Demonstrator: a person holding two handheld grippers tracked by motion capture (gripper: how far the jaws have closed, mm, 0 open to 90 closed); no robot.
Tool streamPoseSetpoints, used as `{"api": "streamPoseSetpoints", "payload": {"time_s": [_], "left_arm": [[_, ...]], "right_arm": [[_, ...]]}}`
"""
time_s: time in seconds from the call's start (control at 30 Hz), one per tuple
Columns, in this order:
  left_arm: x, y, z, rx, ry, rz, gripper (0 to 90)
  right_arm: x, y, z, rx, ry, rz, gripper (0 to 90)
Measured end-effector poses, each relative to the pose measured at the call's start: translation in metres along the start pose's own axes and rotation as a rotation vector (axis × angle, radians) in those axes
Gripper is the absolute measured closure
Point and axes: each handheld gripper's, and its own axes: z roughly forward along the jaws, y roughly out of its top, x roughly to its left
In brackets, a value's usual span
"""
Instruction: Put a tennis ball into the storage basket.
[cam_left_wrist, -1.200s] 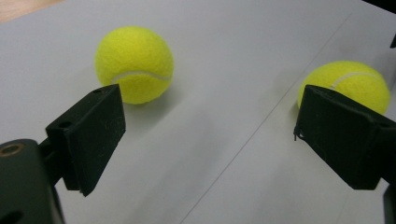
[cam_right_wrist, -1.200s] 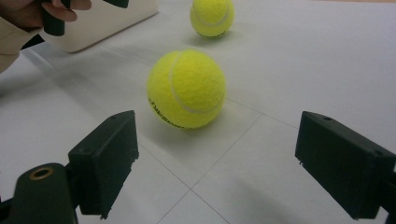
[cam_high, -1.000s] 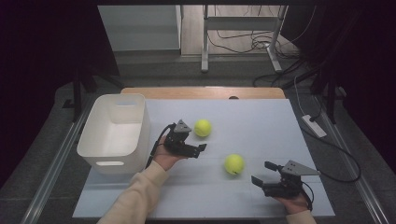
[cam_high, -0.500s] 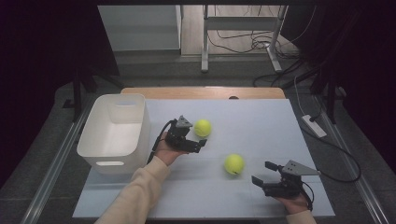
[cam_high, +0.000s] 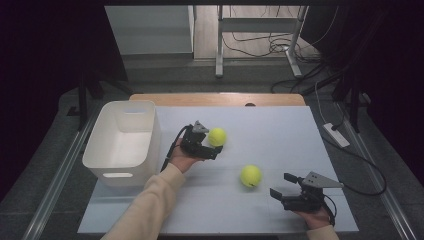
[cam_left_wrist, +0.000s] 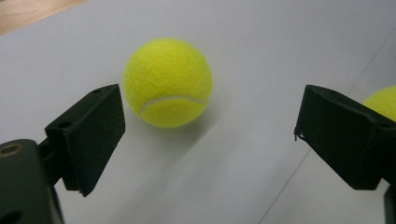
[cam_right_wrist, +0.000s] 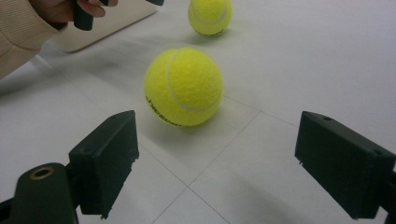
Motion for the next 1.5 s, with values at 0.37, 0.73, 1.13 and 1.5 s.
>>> {"api": "streamPoseSetpoints", "payload": {"time_s": [0.37, 0.73, 1.13, 1.5], "left_arm": [[0.004, 0.005, 0.013, 0.012, -0.004, -0.008, 8.1], [0.009, 0.007, 0.021, 0.025, 0.003, -0.014, 7.0], [0.015, 0.01, 0.033, 0.034, -0.001, -0.022, 6.5], [0.022, 0.012, 0.049, 0.068, 0.016, -0.022, 6.6]], "right_arm": [[0.0, 0.0, 0.0, 0.002, 0.002, 0.0, 13.5], [0.0, 0.0, 0.0, 0.003, 0.005, 0.002, 13.4], [0.0, 0.0, 0.001, 0.003, 0.005, 0.002, 13.4], [0.0, 0.0, 0.0, 0.002, 0.005, 0.005, 13.4]]}}
